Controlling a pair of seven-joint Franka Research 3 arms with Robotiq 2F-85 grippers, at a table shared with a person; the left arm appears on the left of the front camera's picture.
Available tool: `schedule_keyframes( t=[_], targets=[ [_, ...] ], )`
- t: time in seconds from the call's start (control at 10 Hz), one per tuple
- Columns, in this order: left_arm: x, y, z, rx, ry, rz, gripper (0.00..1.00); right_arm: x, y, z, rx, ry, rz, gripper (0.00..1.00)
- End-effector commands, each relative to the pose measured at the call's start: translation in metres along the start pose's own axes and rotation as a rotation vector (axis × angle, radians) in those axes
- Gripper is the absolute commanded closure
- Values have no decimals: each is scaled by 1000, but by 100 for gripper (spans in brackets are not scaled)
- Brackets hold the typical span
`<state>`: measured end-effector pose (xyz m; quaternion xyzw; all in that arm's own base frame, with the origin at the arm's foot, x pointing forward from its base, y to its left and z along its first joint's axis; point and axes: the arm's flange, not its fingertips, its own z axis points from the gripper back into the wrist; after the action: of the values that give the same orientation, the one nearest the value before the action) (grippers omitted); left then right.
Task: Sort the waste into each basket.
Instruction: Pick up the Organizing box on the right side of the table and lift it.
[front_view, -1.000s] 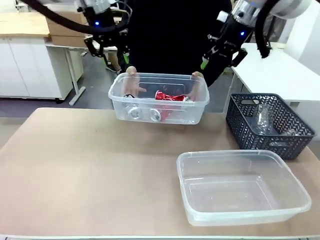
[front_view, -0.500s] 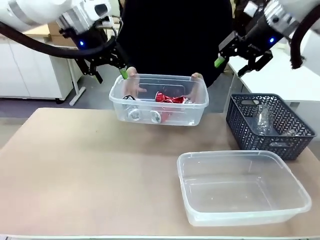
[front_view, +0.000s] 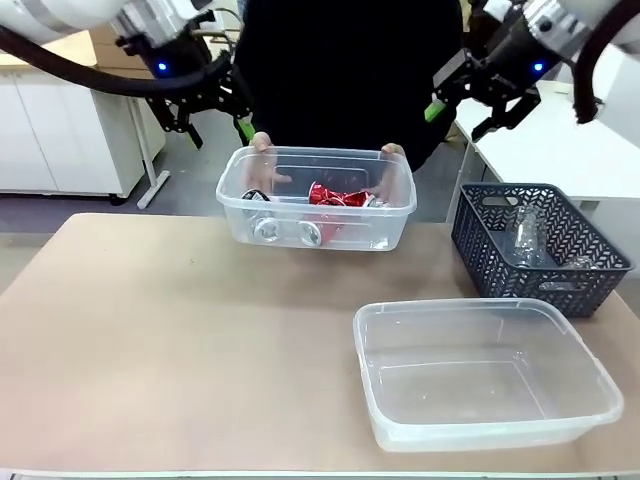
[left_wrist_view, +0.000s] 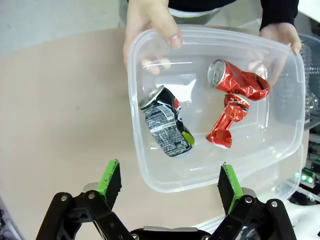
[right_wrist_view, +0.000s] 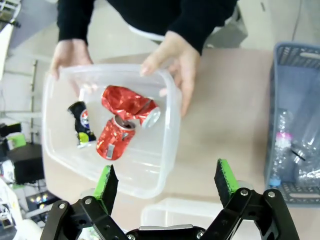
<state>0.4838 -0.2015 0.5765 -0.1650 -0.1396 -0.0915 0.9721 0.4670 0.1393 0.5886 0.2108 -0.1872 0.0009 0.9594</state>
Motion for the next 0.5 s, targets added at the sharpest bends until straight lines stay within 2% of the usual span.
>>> schedule_keyframes(
  t=[0.0, 0.2, 0.3, 0.4],
  targets=[
    [2, -2, -1, 17, -6, 12, 0, 3, 2, 2, -19, -7, -15, 0],
    [0, 0, -1, 1, 1, 0, 0, 0, 0, 0, 0, 0, 0, 0],
    [-18, 10, 37, -101, -1, -13, 0, -31, -10, 51, 174, -3, -8, 0],
    [-46, 33, 66, -187, -8, 27, 0, -65, -28, 92, 326, 60, -73, 0]
  ],
)
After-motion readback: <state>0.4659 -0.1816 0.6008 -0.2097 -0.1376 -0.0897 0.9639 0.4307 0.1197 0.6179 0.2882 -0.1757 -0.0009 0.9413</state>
